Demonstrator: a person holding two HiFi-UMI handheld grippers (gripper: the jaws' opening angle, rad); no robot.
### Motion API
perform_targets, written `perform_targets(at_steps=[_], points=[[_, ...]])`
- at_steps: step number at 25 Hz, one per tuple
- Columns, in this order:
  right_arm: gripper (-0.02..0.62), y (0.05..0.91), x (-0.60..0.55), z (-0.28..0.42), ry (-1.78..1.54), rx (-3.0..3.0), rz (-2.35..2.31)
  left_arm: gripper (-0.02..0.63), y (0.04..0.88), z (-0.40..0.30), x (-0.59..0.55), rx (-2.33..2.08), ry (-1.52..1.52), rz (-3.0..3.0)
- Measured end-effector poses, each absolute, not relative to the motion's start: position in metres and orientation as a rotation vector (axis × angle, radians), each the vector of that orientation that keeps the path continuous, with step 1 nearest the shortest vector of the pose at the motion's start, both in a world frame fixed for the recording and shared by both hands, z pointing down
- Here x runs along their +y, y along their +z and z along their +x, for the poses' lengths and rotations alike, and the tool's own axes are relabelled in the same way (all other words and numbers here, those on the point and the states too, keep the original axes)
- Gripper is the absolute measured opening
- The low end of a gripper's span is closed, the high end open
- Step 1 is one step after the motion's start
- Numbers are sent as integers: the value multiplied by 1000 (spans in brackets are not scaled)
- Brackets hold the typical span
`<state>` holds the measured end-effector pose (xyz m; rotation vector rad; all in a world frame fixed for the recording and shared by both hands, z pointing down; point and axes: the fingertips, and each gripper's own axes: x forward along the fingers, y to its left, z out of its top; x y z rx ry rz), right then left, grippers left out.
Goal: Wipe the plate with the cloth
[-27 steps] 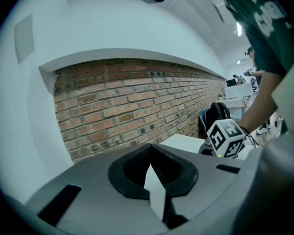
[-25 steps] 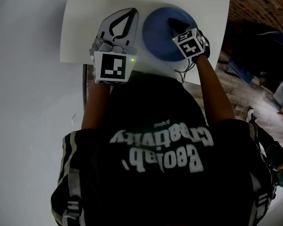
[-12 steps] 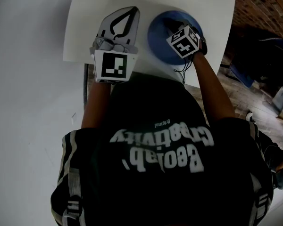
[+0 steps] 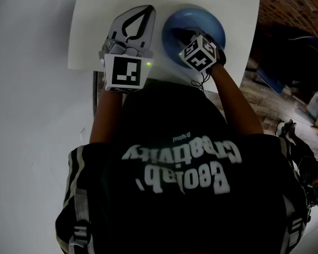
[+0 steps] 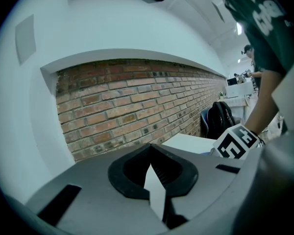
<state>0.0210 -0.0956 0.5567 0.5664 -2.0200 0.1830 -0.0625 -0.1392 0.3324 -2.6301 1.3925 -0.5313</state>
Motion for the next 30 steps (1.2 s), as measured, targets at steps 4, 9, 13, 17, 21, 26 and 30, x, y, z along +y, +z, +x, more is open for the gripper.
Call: perform_targets(at_steps=[4, 9, 13, 17, 21, 26, 30], points=[[104, 556, -78, 22, 200, -2033, 554, 3, 333, -58, -136, 1384, -542, -2631], [106, 556, -64, 28, 216, -2039, 551, 3, 330, -51, -134, 1362, -534, -2639], [106, 557, -55, 35, 221, -2036, 526, 3, 327, -46, -133, 1352, -540, -2631], [106, 556, -50, 44, 224, -2026, 525, 3, 328, -44, -132, 1341, -546, -2636], [106, 557, -43, 54, 187, -2005, 489, 3, 327, -47, -135, 1356, -551, -2626], [106, 557, -38, 69, 183, -1986, 490, 3, 325, -45, -137, 1348, -556, -2623], [106, 556, -39, 80, 189, -1969, 507, 3, 325, -43, -137, 1339, -565, -2627]])
